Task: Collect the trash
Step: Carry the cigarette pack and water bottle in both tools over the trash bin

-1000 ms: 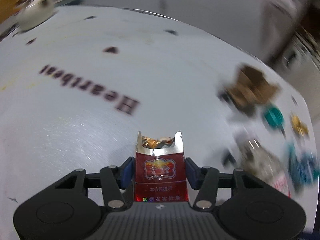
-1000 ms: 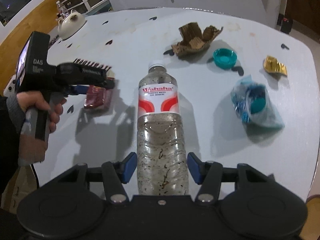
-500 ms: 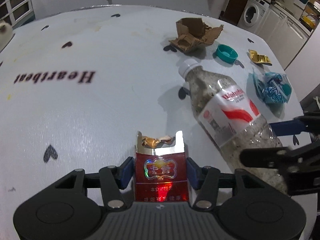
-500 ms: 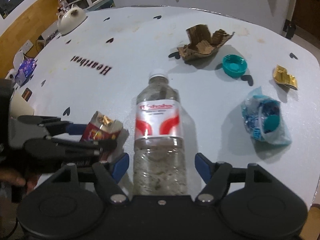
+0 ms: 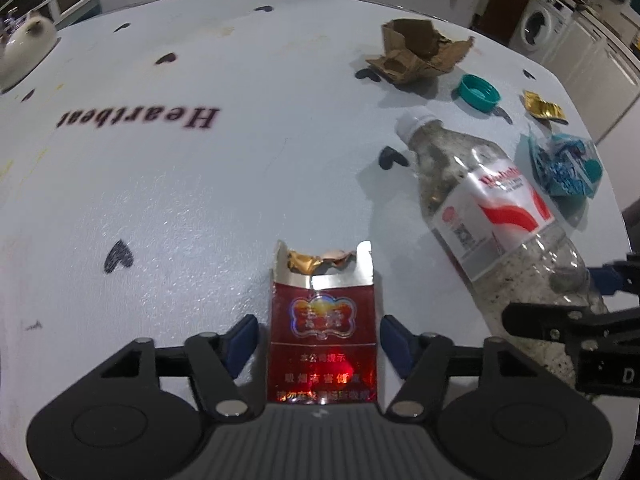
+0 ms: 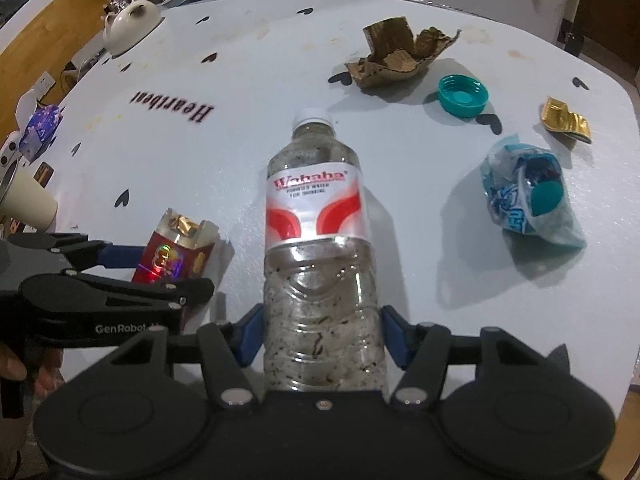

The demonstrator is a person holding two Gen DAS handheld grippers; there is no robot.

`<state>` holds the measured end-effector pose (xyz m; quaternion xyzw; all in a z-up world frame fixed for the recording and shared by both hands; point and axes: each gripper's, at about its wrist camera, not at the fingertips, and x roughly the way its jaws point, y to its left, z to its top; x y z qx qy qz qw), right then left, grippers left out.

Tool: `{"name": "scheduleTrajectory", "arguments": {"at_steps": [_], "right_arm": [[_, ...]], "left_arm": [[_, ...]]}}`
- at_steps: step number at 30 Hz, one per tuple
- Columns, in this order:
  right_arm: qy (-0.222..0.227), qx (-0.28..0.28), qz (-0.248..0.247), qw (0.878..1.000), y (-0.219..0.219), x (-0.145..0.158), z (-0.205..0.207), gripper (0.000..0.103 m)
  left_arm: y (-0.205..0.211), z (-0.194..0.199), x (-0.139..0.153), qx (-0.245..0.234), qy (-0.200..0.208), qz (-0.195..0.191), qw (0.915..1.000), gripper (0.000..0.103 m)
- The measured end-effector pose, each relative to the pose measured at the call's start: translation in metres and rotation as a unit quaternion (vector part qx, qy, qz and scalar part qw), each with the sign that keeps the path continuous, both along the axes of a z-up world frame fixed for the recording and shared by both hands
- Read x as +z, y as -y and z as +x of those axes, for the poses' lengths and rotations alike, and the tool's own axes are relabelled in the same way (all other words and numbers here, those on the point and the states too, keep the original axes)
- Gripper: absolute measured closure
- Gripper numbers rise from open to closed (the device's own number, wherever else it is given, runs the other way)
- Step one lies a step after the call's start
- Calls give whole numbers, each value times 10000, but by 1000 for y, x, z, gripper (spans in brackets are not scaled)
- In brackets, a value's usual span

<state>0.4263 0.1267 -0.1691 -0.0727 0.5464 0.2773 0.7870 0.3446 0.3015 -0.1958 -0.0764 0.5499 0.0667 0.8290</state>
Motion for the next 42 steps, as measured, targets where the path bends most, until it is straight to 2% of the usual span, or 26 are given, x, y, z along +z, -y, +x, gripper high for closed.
{"name": "scheduleTrajectory", "arguments": {"at_steps": [1, 10, 24, 33, 42], "right_arm": [[14, -17, 4, 10000, 1, 0, -1, 42], [217, -128, 83, 9996, 11, 8, -10, 43], [1112, -384, 441, 9921, 49, 57, -26, 44], [1475, -769, 606, 9842, 107, 80, -31, 44], [1656, -1143, 633, 9775, 193, 93, -33, 44]], "left_arm": [[0, -1, 1, 29, 19, 21, 10000, 49], [1, -9, 28, 180, 399, -26, 9990, 50], [38, -21, 80, 145, 1127, -5, 9935, 50], [91, -21, 106, 8, 1429, 93, 9897, 50], [173, -7, 121, -272, 1575, 92, 9871, 50]]}}
